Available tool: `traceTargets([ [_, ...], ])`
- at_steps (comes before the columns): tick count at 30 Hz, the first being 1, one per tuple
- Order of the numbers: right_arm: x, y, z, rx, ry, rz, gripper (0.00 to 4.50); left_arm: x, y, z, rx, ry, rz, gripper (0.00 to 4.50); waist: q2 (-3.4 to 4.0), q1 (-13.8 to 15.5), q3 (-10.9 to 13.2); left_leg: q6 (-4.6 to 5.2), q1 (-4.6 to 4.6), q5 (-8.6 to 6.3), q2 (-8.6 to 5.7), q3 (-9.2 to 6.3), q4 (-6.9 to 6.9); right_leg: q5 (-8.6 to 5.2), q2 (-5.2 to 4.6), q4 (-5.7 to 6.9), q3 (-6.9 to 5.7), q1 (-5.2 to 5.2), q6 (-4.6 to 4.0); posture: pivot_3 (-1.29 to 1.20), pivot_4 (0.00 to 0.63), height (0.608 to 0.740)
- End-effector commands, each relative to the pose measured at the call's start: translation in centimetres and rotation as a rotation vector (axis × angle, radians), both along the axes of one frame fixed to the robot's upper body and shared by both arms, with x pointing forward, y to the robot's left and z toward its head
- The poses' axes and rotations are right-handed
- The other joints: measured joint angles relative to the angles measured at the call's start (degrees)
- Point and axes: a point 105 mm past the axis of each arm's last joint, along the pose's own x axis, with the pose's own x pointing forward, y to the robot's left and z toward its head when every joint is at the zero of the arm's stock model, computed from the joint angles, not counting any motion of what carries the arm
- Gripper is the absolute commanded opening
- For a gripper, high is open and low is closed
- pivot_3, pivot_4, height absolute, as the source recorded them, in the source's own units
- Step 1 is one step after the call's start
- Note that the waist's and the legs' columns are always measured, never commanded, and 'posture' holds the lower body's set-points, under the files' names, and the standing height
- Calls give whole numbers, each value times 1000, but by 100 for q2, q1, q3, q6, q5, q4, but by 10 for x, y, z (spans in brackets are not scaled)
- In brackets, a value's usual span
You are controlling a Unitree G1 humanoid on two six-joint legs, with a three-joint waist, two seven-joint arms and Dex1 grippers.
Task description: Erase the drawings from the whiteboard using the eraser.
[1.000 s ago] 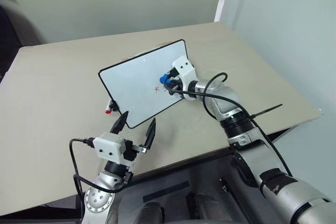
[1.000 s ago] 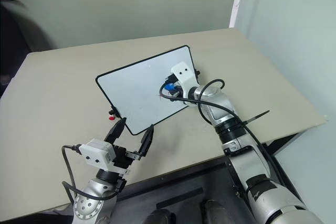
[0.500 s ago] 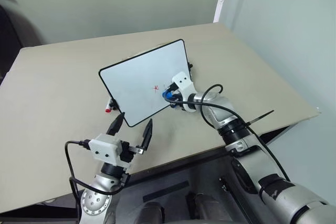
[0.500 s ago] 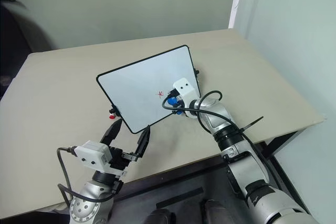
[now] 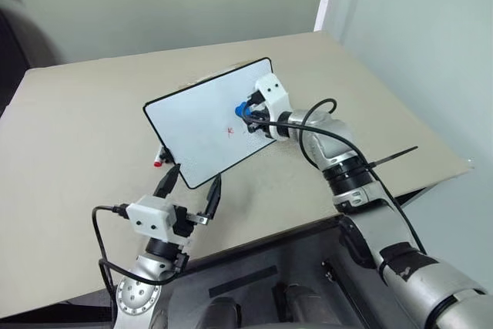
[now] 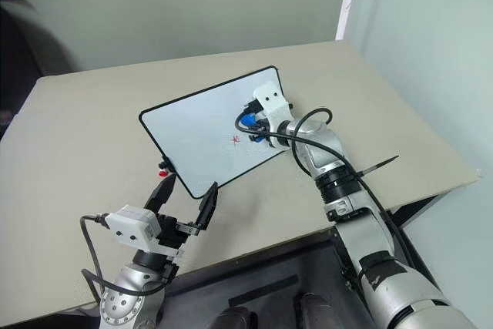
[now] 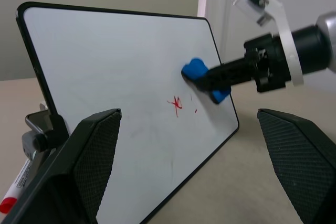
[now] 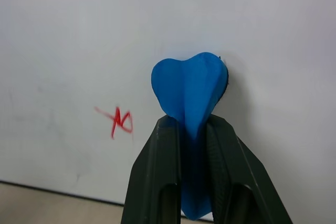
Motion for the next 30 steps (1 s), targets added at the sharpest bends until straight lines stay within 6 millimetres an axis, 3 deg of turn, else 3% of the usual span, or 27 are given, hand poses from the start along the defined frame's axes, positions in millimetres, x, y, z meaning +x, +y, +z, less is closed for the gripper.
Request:
traceTargets([
  [1, -10, 7, -19, -21, 55, 31, 341, -4, -2, 15, 0, -57, -8, 4500, -4, -7, -2, -1, 0, -1, 0, 0, 0, -5, 0, 0, 0, -2, 9, 0, 150, 739],
  [5, -16, 7, -33, -27, 103, 37, 341, -5, -1, 17, -2, -60, -6, 4500, -1, -9, 2, -5, -1, -3, 0, 0, 0, -9, 1, 0, 0, -8, 15, 0, 150, 739],
  [10, -17, 7, -36, -38, 117, 37, 341, -5, -1, 17, -2, -62, -5, 4500, 1, -3, 6, -11, -8, -6, 0, 0, 2, -8, 1, 0, 0, -29, 13, 0, 150, 739],
  [19, 3, -2, 13, 55, 2, -5, 341, -4, -1, 17, -3, -67, -7, 4500, 1, -1, 13, -12, -13, -6, 0, 0, 4, -7, 1, 0, 0, -30, 11, 0, 150, 739],
  [23, 5, -1, 24, 85, -17, -2, 341, -3, 0, 18, -5, -69, -3, 4500, -1, 0, 10, -8, -11, -4, 0, -1, 3, -4, 1, 0, 0, -27, 6, 0, 150, 739],
  [27, 4, 1, 9, 58, 13, 0, 341, -3, 1, 17, -3, -67, -2, 4500, -1, -3, 9, 0, -7, 1, 0, 0, 2, 11, 1, 1, -1, -25, -17, 0, 150, 739],
  [30, -2, 1, -16, 26, 77, 6, 341, -2, 1, 18, -4, -69, -4, 4500, 1, -6, 3, 1, -1, 0, 0, 0, -1, 5, 2, 1, -1, -7, -7, 0, 150, 739],
])
